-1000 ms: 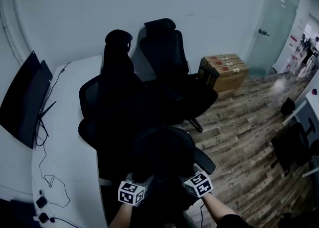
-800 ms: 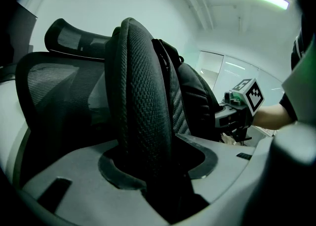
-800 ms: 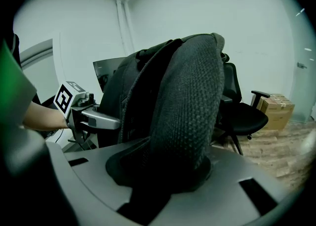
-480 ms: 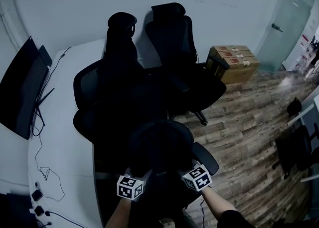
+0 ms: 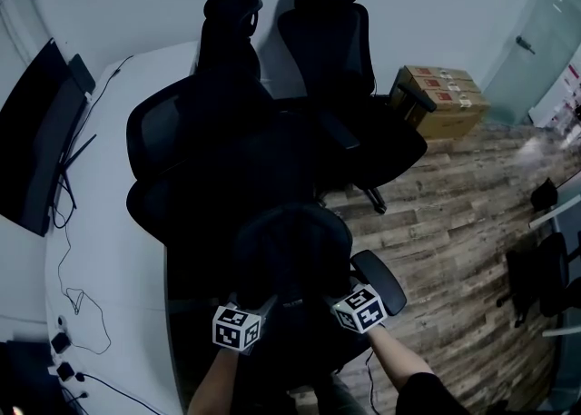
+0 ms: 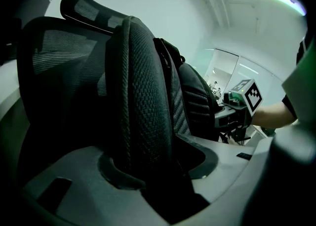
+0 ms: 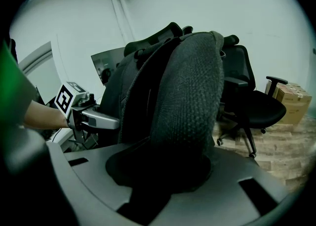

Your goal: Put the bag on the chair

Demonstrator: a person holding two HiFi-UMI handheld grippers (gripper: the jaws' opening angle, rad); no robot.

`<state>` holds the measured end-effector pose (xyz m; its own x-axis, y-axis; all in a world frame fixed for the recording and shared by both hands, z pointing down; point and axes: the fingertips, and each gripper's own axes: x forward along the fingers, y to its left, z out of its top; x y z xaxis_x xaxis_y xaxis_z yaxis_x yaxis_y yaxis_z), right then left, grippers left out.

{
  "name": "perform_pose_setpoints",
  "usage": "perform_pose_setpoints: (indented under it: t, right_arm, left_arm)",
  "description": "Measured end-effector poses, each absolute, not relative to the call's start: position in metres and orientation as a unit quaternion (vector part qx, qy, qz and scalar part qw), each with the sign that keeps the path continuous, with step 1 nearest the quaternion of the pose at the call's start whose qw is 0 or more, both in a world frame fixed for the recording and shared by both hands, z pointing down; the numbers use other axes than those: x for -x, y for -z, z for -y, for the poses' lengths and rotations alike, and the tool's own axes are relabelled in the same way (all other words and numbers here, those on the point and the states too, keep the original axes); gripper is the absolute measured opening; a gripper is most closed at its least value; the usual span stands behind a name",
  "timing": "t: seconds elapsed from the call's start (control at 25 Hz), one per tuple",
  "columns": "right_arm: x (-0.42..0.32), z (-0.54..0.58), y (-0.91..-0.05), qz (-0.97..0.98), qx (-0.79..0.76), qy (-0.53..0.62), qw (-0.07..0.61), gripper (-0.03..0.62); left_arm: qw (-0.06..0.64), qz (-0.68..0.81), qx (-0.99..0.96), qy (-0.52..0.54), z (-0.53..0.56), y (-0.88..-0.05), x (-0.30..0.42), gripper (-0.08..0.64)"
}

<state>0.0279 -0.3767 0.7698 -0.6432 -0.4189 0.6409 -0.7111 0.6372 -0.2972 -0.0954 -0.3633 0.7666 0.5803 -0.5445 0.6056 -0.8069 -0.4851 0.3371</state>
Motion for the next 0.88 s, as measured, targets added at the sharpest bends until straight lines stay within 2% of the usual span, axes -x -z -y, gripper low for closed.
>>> perform_pose_setpoints:
  t: [0.52, 0.88]
  right_arm:
    - [-0.020, 0.401, -0.819, 0.856, -0.303, -0.302, 0.291, 0.123]
    - [-0.015, 0.417, -0.844, 0.850, -0.298, -0.312, 0.302, 0.151]
  left_arm:
    - [0.340, 0.410, -0.816, -0.226, 0.385, -0.815, 0.106, 0.230]
    - [0.362, 0.415, -0.803, -0.228, 0.398, -0.842, 0.117, 0.261]
